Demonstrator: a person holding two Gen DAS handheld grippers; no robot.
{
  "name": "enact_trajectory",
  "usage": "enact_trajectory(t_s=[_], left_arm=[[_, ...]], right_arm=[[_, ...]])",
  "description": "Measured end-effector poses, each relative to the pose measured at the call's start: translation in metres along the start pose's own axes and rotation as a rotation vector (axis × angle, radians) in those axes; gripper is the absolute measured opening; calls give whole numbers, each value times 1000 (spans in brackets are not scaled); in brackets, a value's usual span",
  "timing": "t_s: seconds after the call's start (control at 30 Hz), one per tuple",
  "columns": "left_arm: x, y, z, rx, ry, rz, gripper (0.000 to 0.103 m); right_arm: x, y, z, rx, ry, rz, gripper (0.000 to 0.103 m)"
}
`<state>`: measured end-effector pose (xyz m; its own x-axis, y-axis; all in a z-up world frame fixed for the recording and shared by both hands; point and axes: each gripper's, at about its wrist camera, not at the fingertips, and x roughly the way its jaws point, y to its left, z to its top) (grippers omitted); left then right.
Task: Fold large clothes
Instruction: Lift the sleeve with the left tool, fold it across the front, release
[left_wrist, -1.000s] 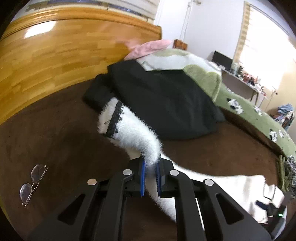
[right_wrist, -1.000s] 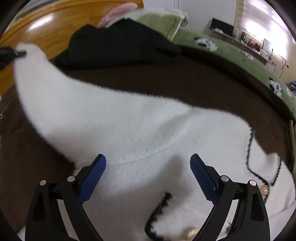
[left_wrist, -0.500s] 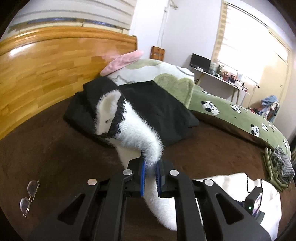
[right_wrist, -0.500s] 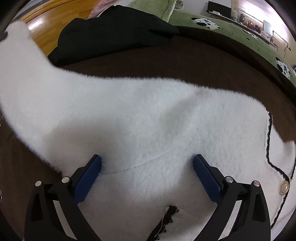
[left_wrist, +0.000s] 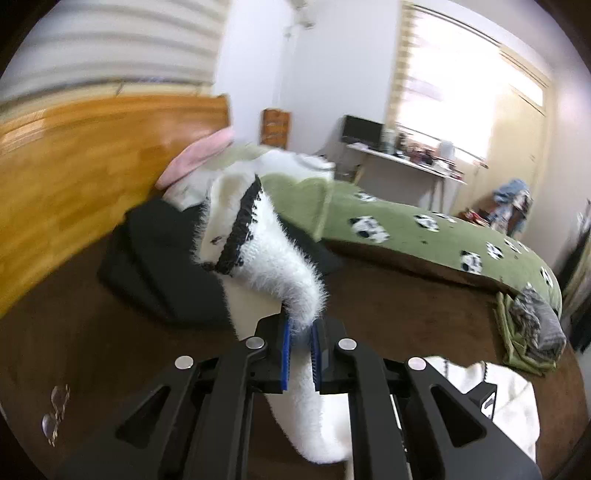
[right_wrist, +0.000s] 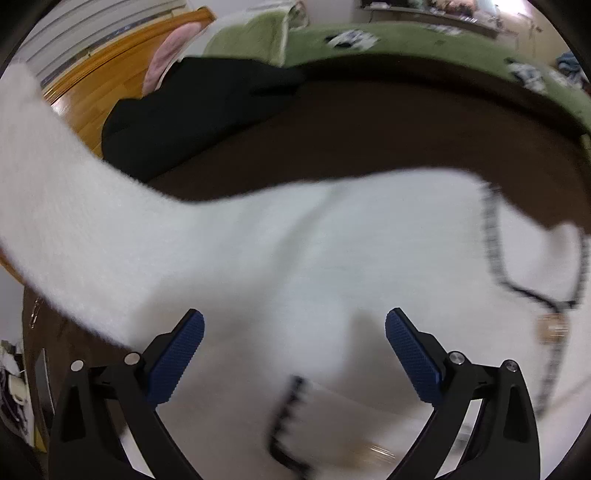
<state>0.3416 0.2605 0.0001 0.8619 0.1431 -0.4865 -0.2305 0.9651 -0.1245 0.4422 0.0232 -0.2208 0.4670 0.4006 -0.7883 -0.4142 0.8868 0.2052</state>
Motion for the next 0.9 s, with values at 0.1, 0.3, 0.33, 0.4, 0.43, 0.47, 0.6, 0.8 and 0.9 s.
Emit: enact_trajectory(t_s=[0.1, 0.3, 0.33, 0.4, 0.43, 0.47, 0.6, 0.8, 0.9], left_arm=[[-11, -41, 6, 78, -37, -42, 11], [-27, -134, -7, 225, -54, -192, 11], [-28, -150, -13, 242, -50, -227, 11], [-29, -172, -25, 264, -45, -268, 11], [-29, -183, -34, 271, -37, -295, 11], [-28, -191, -42, 275, -30, -313, 11], [-24, -227, -79, 310, -21, -355, 11], [-7, -274, -147, 288, 21, -391, 11], [2, -300, -182, 277, 36, -379, 11]], right_arm=[[-35, -38, -3, 63, -53, -44, 97], [-97, -124, -20, 195, -129, -124, 97], [-107, -140, -26, 207, -139, -149, 97], [-125, -159, -33, 224, -156, -181, 97], [-136, -171, -39, 232, -160, -200, 97], [-143, -181, -44, 239, -157, -218, 97], [-171, -223, -59, 278, -143, -290, 97], [-211, -264, -89, 326, -161, -340, 97], [-221, -272, -99, 328, -169, -345, 97]])
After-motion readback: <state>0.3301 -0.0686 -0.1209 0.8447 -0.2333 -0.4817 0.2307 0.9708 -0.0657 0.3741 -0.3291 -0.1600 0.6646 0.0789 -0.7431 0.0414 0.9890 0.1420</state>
